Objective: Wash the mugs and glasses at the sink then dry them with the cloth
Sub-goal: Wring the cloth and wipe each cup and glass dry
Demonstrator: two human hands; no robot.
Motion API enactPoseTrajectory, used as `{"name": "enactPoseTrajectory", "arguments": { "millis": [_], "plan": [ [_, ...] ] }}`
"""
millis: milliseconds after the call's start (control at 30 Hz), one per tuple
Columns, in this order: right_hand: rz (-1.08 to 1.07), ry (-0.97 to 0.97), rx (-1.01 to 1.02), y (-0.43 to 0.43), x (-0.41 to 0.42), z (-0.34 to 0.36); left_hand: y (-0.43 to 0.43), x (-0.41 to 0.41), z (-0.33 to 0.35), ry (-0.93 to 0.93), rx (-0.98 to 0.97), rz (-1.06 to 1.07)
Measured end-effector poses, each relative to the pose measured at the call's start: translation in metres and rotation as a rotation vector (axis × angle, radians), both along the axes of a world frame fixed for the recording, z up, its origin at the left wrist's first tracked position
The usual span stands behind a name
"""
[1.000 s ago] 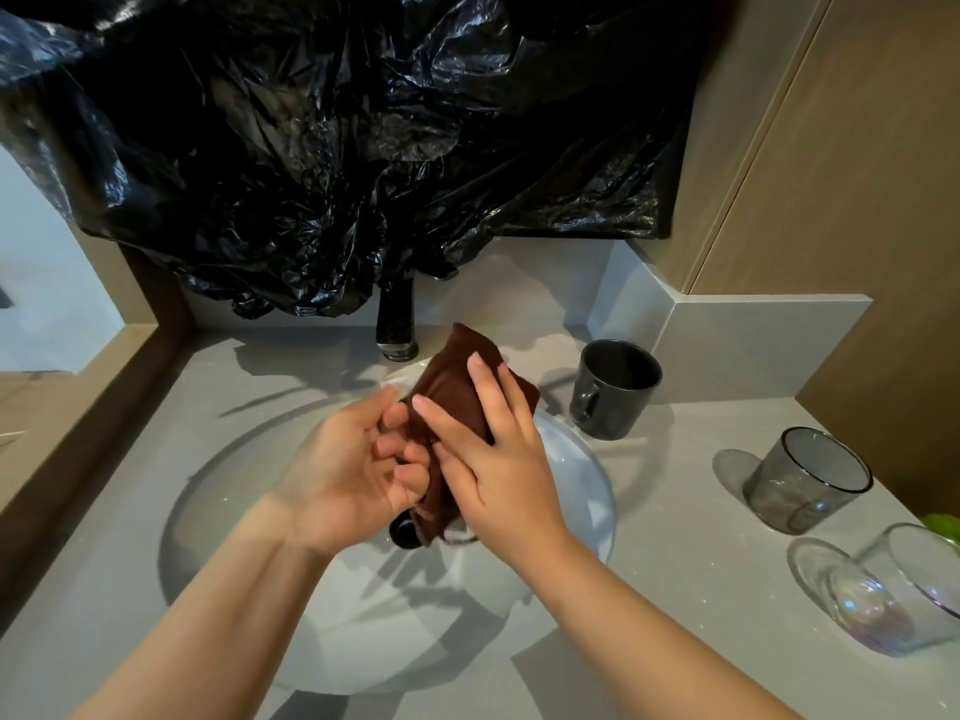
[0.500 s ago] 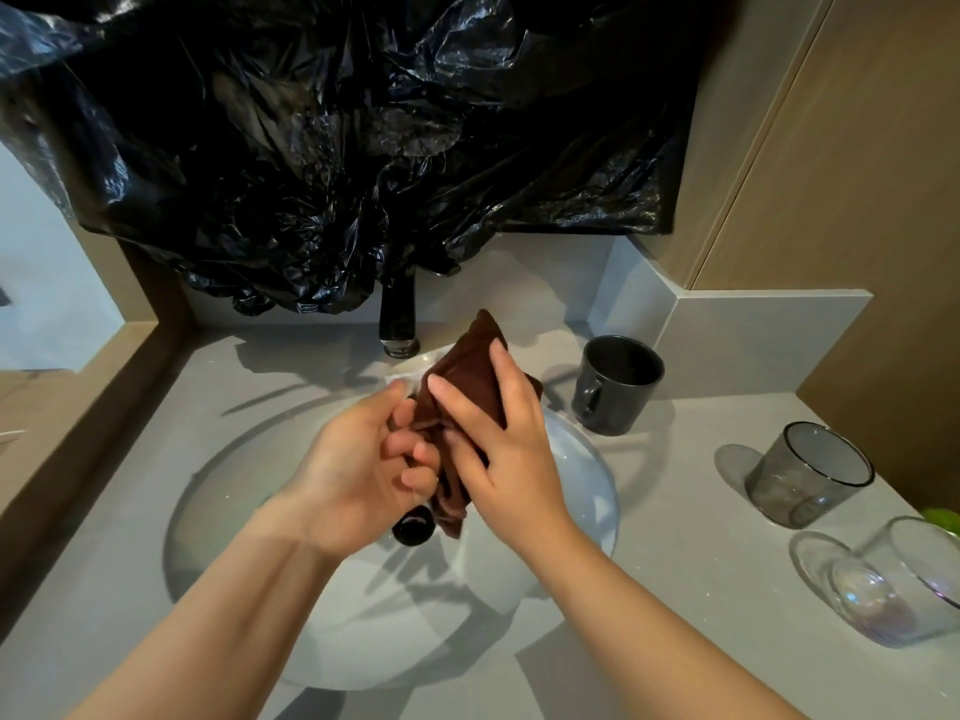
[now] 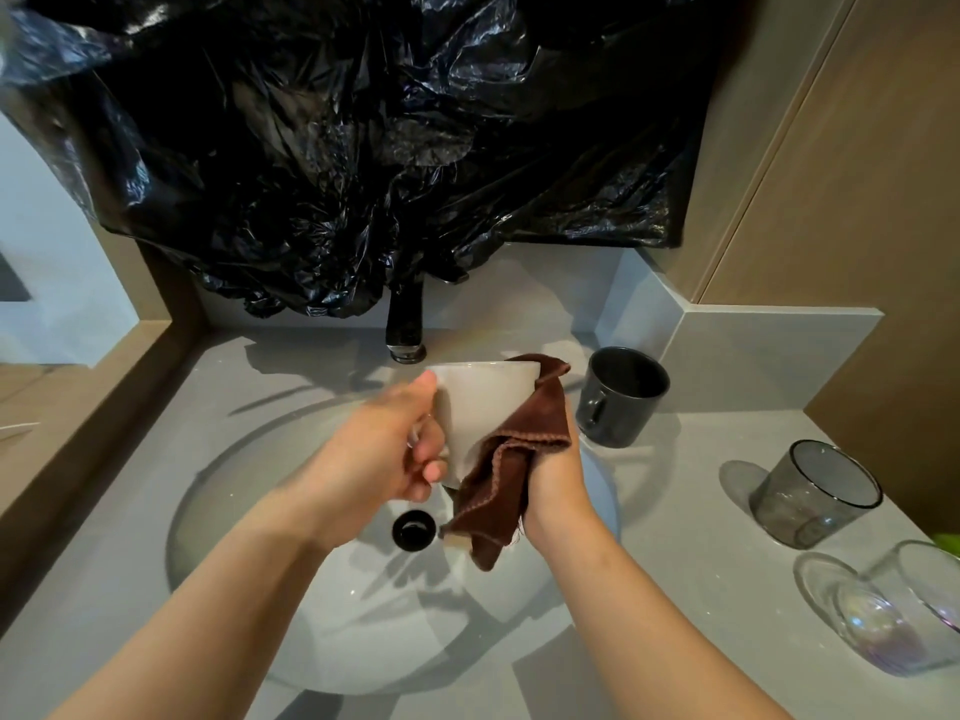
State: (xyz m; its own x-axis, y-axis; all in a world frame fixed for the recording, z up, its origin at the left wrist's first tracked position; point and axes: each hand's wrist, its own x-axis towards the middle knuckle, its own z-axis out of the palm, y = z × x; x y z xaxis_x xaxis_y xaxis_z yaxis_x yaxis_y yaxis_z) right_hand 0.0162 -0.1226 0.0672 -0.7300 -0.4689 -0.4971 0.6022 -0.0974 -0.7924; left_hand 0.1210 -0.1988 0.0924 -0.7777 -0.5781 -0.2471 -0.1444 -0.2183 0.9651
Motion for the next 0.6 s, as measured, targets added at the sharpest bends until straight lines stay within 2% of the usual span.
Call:
{"name": "enactPoseTrajectory", "arguments": {
  "millis": [67, 100, 267, 300, 333, 400, 467, 533, 600],
  "plan": [
    [0.028, -0.022, -0.038, 0.000, 0.003, -0.004, 0.005, -0.004, -0.001, -0.062, -0.376, 0.089],
    [0.023, -0.036, -0.062, 0.001, 0.004, -0.007, 0.007, -0.005, 0.000, -0.068, -0.492, 0.139],
    [-0.017, -0.104, -0.176, 0.005, 0.008, -0.004, 0.016, -0.007, -0.005, -0.086, -0.913, 0.400],
    [-0.011, -0.100, -0.192, 0.006, 0.008, -0.001, 0.017, -0.009, -0.008, -0.060, -0.948, 0.431],
    [0.010, -0.096, -0.202, 0.007, 0.009, -0.001, 0.017, -0.012, -0.009, -0.012, -0.865, 0.457],
    [0.053, -0.079, -0.200, 0.008, 0.012, -0.002, 0.021, -0.019, -0.007, 0.088, -0.511, 0.471],
    [0.048, 0.022, -0.127, 0.008, 0.014, -0.005, 0.022, -0.025, -0.008, 0.102, -0.276, 0.486],
    [0.025, 0.302, 0.000, 0.008, 0.012, -0.008, 0.026, -0.028, -0.013, 0.069, -0.206, 0.502],
    [0.126, 0.811, 0.197, 0.013, 0.010, -0.011, 0.032, -0.030, -0.014, 0.079, -0.145, 0.508]
  ]
}}
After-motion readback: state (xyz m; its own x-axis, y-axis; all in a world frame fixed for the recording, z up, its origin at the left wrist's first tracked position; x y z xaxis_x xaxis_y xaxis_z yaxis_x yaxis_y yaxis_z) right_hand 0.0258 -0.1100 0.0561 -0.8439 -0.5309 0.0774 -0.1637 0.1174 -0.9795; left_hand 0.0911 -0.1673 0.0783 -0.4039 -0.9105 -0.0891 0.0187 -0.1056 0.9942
